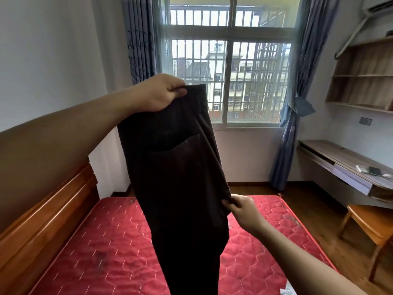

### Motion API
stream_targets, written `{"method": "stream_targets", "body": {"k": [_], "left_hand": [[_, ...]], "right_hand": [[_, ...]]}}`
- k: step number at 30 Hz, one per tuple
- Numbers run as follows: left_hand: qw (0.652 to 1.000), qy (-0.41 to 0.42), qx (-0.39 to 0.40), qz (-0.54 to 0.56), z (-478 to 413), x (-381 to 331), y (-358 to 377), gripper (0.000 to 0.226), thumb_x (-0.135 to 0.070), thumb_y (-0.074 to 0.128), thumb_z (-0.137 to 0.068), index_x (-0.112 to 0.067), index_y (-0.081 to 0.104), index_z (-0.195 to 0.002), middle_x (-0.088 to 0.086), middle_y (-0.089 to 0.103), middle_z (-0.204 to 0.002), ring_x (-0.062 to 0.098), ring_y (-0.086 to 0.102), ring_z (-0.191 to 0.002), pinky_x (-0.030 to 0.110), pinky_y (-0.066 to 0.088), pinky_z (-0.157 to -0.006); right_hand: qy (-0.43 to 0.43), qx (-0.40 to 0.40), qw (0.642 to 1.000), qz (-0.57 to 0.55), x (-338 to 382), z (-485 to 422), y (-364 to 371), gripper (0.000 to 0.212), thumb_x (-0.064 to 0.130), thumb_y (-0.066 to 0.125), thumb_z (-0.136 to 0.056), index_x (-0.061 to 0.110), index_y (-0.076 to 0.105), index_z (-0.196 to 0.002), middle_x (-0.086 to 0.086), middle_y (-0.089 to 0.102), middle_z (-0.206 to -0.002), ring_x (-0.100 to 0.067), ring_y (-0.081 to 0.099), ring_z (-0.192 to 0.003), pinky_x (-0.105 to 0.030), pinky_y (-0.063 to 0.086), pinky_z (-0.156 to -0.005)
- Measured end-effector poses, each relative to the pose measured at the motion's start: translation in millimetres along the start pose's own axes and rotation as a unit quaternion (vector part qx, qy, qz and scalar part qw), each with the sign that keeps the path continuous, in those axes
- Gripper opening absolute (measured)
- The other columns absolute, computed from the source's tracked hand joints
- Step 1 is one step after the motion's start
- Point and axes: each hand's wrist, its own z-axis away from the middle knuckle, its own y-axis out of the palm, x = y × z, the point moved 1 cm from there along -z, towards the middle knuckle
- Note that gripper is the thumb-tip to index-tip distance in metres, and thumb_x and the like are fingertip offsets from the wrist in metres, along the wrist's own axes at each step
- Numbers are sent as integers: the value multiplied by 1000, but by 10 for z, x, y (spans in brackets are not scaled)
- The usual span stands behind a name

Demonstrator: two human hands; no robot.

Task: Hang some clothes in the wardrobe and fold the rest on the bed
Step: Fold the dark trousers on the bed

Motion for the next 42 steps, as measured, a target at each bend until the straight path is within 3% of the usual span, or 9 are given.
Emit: {"method": "stream_targets", "body": {"k": [2, 5, 11, 14, 16, 22, 29, 35, 42], "left_hand": [[1000, 4, 7, -13, 1, -40, 41, 29, -26, 51, -104, -28, 54, -76, -6, 59, -78, 11, 55, -75, 31, 40, -72], [999, 20, 22, -31, -1, -151, 99, 33, -24, 51, -104, -30, 48, -72, -9, 55, -75, 7, 51, -73, 31, 37, -71], [996, 50, 61, -38, 49, -363, 220, 22, -34, 57, -101, -30, 56, -79, -11, 59, -76, 5, 57, -73, 22, 39, -64], [981, -42, 190, 12, 264, -142, 75, 26, -49, 76, -84, -32, 66, -101, -12, 73, -90, 1, 70, -80, 16, 54, -68], [966, -98, 230, 67, 437, 105, 36, 30, -36, 83, -80, -26, 71, -106, -5, 77, -97, 10, 74, -88, 30, 61, -77], [936, -134, 66, 318, 749, 315, 274, 29, -14, 77, -85, -12, 68, -112, 12, 71, -109, 26, 72, -101, 38, 62, -80], [835, -119, -154, 514, 1026, -219, 868, 24, -22, 54, -103, -16, 52, -126, 0, 72, -115, 16, 68, -112, 31, 57, -93], [784, -138, -201, 571, 1211, -729, 694, 24, -20, 49, -105, -10, 51, -127, 10, 70, -117, 21, 71, -106, 29, 59, -78], [732, -128, -152, 652, 1131, -939, 458, 36, -28, 50, -100, -5, 62, -125, 12, 75, -114, 27, 73, -104, 35, 61, -78]], "right_hand": [[7, 70, 996, -53, 192, -33, -121, 4, 17, 74, -90, 17, 71, -93, 6, 74, -88, -6, 67, -84, -32, 54, -77], [-39, 103, 966, -236, 862, -238, -362, 35, 16, 78, -87, 15, 64, -119, 7, 75, -107, -6, 69, -101, -21, 53, -84], [-122, 1, 963, -240, 1855, -745, -739, 23, 8, 74, -89, 6, 71, -112, -11, 76, -102, -20, 74, -91, -31, 61, -80], [-100, -14, 959, -266, 1755, -768, -776, 15, 7, 73, -88, 11, 75, -102, -10, 78, -100, -25, 75, -94, -36, 61, -81], [-80, -15, 949, -304, 1642, -770, -816, 12, 11, 76, -85, 15, 78, -96, -9, 78, -101, -26, 75, -94, -34, 60, -79], [-74, 14, 942, -326, 1536, -654, -950, 26, 33, 80, -82, 18, 78, -104, -13, 76, -109, -30, 74, -102, -33, 60, -81], [-41, -91, 932, -348, 1547, -272, -1101, 13, 12, 64, -94, 14, 77, -92, -15, 75, -93, -29, 73, -85, -41, 63, -77], [-42, -60, 899, -431, 1788, 198, -1304, 10, 7, 62, -91, 7, 72, -91, -12, 73, -79, -22, 71, -66, -32, 61, -61], [-42, -9, 890, -454, 1889, 152, -1582, 33, 22, 68, -81, 3, 71, -107, -17, 76, -97, -28, 74, -83, -33, 60, -72]]}}
